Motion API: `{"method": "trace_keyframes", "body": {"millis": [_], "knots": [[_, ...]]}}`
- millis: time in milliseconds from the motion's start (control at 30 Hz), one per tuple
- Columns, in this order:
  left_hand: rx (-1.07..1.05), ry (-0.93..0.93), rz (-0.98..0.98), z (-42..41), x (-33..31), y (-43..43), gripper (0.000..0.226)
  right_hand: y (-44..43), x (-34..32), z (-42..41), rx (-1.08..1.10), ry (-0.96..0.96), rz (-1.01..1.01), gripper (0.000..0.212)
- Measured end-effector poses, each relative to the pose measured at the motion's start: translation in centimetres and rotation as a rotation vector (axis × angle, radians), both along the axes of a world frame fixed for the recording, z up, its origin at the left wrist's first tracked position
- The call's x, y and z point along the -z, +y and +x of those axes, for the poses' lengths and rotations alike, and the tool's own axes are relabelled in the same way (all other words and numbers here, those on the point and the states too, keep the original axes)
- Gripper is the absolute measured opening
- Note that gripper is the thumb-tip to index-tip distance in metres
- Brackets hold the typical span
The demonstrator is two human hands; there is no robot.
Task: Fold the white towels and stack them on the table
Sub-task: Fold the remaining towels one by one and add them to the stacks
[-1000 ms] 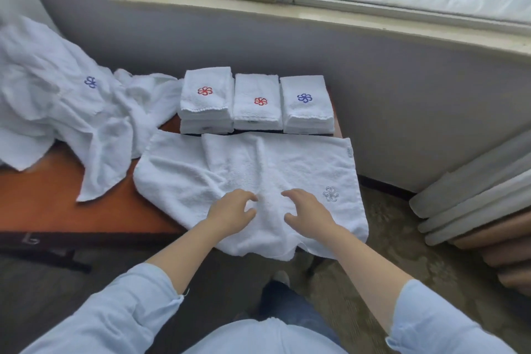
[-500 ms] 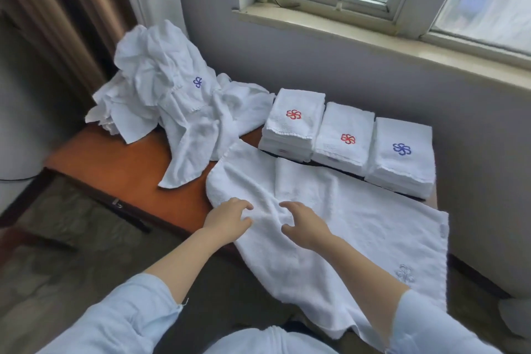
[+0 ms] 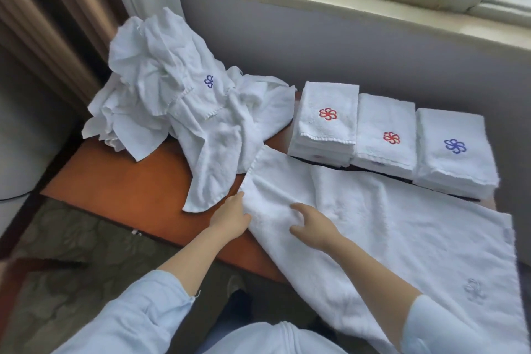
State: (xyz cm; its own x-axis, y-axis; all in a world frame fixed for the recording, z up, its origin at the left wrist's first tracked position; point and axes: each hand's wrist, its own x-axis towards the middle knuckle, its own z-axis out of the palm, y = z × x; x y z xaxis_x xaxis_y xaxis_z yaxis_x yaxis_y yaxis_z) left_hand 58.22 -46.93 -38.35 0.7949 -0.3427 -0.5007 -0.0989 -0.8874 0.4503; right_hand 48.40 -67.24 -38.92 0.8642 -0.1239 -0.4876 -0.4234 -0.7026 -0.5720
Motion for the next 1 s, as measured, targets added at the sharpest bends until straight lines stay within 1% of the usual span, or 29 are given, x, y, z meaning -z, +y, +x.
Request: {"method": "trace_keyframes", "body": {"millis": [67, 167, 233, 300, 367, 433, 467, 500, 533, 633, 667, 700, 767, 833, 933, 1000], "knots": [[-0.001, 0.037, -0.061, 2.0, 0.9, 0.6, 0.056, 1.2, 0.3, 0.7, 0.054, 0.025, -0.015, 0.062], [-0.02, 0.047, -0.123, 4.7, 2.0, 1.2, 0.04, 2.6, 0.5, 2.1, 0.166, 0.001, -0.036, 0.058], [-0.021, 0.093, -0.161, 6.0, 2.3, 1.2, 0.028, 3.7, 0.4, 2.8, 0.235, -0.015, -0.048, 0.056], [0.013, 0.115, -0.207, 6.9, 2.4, 1.1, 0.015, 5.0, 0.2, 3.4, 0.261, 0.011, -0.034, 0.061], [0.046, 0.143, -0.291, 7.4, 1.8, 0.6, 0.014, 6.3, -0.1, 4.2, 0.276, 0.059, -0.012, 0.073], [0.071, 0.166, -0.391, 7.7, 1.0, -0.2, 0.022, 7.0, -0.3, 4.8, 0.333, 0.065, 0.035, 0.08], [0.08, 0.171, -0.431, 7.6, 0.6, -0.6, 0.028, 7.1, -0.4, 5.0, 0.378, 0.042, 0.077, 0.08], [0.08, 0.181, -0.462, 7.5, 0.2, -0.9, 0.032, 7.2, -0.6, 5.2, 0.422, 0.0, 0.121, 0.075], [0.067, 0.206, -0.49, 7.3, -0.2, -1.3, 0.035, 7.1, -0.8, 5.2, 0.463, -0.049, 0.155, 0.067], [-0.015, 0.331, -0.584, 6.4, -1.5, -2.0, 0.035, 6.3, -1.6, 5.3, 0.525, -0.162, 0.188, 0.029], [-0.035, 0.348, -0.615, 6.1, -1.8, -2.2, 0.035, 5.8, -1.8, 5.3, 0.53, -0.18, 0.198, 0.018], [-0.046, 0.348, -0.632, 5.8, -2.1, -2.4, 0.036, 5.3, -2.2, 5.4, 0.529, -0.189, 0.216, 0.012], [-0.042, 0.314, -0.631, 5.1, -2.9, -2.6, 0.038, 4.5, -3.0, 5.4, 0.508, -0.198, 0.257, 0.01], [0.006, 0.243, -0.582, 4.4, -3.6, -2.6, 0.035, 3.8, -3.9, 5.4, 0.48, -0.241, 0.285, 0.007], [0.077, 0.168, -0.485, 3.2, -4.1, -3.0, 0.025, 2.5, -5.5, 5.6, 0.485, -0.325, 0.335, 0.009], [0.109, 0.133, -0.415, 2.5, -4.4, -3.3, 0.012, 1.3, -6.6, 5.9, 0.501, -0.372, 0.374, 0.009]]}}
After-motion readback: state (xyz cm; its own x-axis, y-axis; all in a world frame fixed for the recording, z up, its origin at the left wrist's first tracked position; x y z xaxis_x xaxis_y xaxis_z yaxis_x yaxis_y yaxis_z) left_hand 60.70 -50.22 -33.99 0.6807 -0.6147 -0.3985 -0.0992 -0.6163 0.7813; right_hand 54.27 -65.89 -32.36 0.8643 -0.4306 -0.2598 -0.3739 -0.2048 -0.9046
